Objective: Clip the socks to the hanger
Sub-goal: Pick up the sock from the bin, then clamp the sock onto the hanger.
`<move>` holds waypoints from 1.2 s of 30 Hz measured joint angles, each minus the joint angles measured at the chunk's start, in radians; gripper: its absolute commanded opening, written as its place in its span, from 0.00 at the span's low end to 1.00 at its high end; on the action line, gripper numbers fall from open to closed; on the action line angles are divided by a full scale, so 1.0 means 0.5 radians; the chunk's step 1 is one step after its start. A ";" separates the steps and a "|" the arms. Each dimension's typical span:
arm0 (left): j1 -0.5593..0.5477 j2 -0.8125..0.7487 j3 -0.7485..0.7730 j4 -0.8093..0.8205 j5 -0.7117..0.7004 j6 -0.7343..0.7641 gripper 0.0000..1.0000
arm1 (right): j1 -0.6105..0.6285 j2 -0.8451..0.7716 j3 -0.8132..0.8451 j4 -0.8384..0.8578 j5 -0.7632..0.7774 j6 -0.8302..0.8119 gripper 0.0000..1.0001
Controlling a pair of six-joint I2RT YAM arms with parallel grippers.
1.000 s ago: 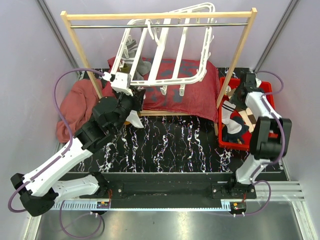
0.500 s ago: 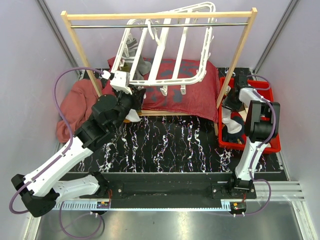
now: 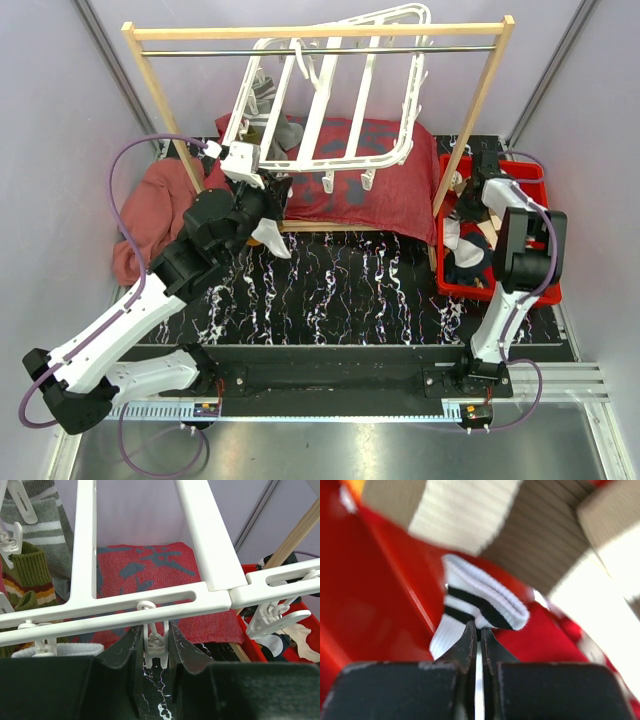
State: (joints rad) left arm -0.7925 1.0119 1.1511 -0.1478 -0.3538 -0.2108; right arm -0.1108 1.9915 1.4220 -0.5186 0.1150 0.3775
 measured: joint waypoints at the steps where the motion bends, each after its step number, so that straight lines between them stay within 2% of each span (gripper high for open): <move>1: 0.000 0.000 0.000 0.000 0.002 0.000 0.00 | 0.000 -0.050 -0.030 -0.009 0.001 0.000 0.00; 12: 0.009 0.000 0.000 0.000 0.011 0.001 0.00 | 0.000 -1.227 -0.364 -0.047 -0.059 -0.002 0.00; 17: 0.018 -0.001 -0.008 0.007 0.015 0.002 0.00 | 0.000 -1.581 -0.510 -0.040 -0.166 -0.030 0.01; 24: 0.025 -0.001 -0.030 0.041 0.060 0.001 0.00 | 0.011 -2.045 -0.757 0.037 -0.531 -0.069 0.00; 31: 0.027 -0.001 -0.030 0.049 0.112 0.001 0.00 | 0.046 -2.444 -0.819 0.134 -0.980 -0.137 0.00; 36: 0.034 -0.001 -0.030 0.059 0.172 -0.011 0.00 | 0.201 -2.602 -0.904 0.201 -1.295 -0.172 0.00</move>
State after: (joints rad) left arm -0.7757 1.0115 1.1362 -0.1184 -0.2676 -0.2161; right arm -0.0105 0.6907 0.9699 -0.4183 -0.5323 0.2913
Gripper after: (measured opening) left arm 0.228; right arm 0.018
